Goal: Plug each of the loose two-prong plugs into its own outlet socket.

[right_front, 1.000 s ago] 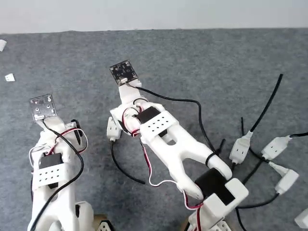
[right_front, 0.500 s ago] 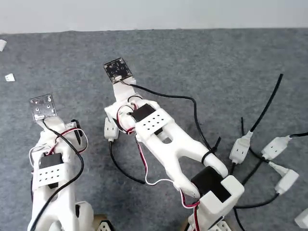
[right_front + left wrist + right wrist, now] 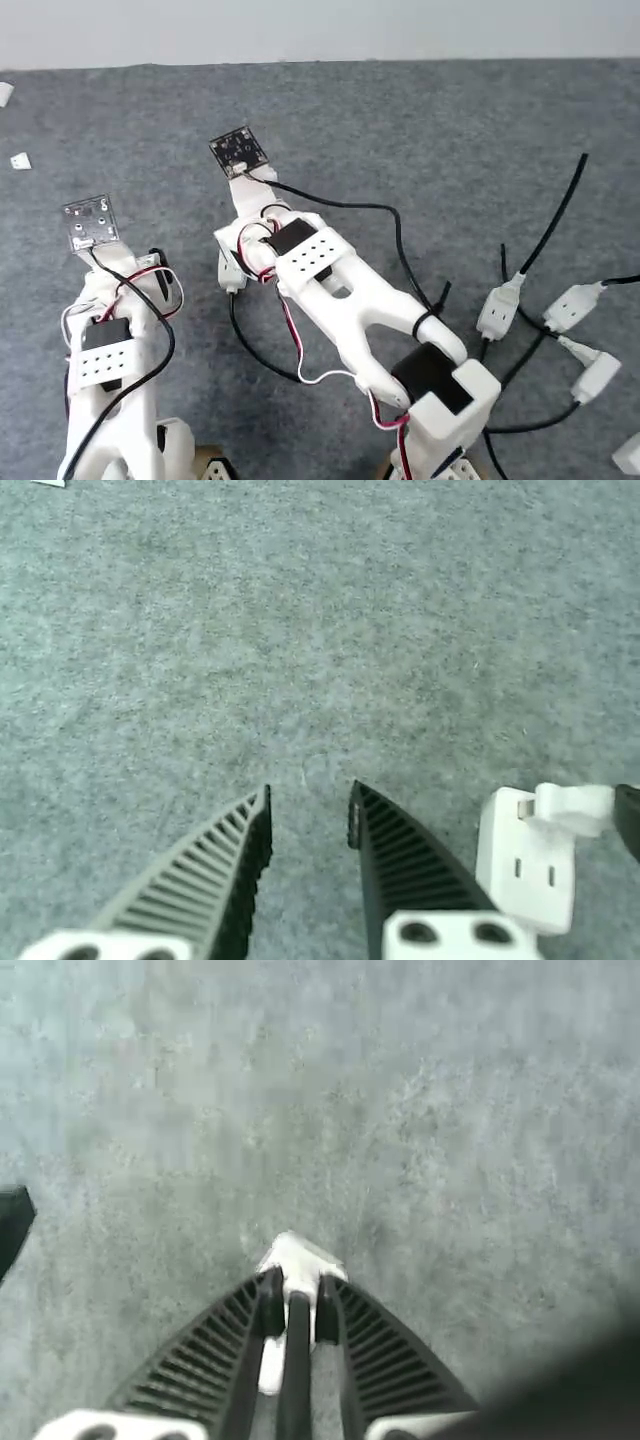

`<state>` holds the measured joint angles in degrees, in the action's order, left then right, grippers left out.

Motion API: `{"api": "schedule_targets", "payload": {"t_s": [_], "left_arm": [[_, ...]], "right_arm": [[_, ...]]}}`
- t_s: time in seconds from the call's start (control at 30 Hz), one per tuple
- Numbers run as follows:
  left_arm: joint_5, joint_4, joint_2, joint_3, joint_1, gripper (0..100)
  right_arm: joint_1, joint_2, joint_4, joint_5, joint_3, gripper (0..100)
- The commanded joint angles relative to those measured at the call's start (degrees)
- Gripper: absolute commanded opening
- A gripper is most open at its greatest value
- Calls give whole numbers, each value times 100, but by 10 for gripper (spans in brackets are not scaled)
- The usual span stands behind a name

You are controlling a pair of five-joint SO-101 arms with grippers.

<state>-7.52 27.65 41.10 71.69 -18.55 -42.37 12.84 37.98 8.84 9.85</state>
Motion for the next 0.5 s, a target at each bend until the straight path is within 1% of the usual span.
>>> {"api": "schedule_targets", "payload": {"t_s": [0.0,0.23,0.47], "left_arm": [[-18,-158,44,-66,35,120],[-18,-158,44,-57,35,120],[-18,-158,44,-57,18,120]], "right_arm": [[-66,145,-31,53,-352,9],[-48,295,-13,18,-360,9],[-84,303,444,-53,-360,9]]}}
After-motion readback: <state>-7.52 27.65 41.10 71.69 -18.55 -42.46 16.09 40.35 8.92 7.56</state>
